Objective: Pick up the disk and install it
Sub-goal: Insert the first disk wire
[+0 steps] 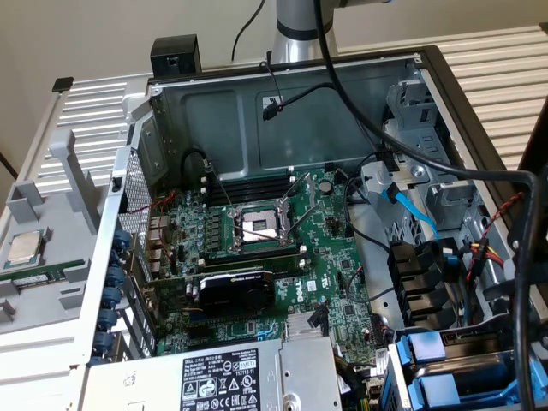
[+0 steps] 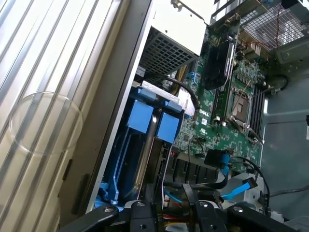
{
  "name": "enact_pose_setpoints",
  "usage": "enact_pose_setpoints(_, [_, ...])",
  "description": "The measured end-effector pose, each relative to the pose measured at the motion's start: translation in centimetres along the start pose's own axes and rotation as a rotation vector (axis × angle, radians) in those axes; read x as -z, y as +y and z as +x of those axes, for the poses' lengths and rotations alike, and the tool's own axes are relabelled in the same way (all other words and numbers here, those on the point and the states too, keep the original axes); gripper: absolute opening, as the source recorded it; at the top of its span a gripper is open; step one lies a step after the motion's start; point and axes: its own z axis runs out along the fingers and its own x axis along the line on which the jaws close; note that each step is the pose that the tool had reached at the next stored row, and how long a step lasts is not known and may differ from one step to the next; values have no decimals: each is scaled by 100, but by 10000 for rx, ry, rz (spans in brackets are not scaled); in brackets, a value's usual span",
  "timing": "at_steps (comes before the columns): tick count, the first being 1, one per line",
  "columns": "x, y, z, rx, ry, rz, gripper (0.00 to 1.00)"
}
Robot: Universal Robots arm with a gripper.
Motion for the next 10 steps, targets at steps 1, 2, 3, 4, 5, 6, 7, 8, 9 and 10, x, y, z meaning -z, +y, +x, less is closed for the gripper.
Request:
enact_pose_setpoints(1, [0,0,1,-22,-4,12,36])
enact_pose_setpoints(2, [0,0,2,-42,-7,23,36])
enact_pose_setpoints(3, [1,1,2,-61,-8,32,36])
enact_pose_setpoints(4, [1,0,2,-77,-11,41,36])
enact_pose_setpoints(5, [0,1,2,-90,-14,49,36])
enact_pose_setpoints(6, [0,1,2,-103,-16,56,36])
enact_pose_setpoints(7, [1,1,3,-119,-17,64,36])
enact_pose_setpoints(8, [1,1,4,-138,-19,75,36])
enact_pose_setpoints(9, [1,1,5,-156,-23,86,36])
enact_pose_setpoints(10, [1,2,6,-173,-25,95,36])
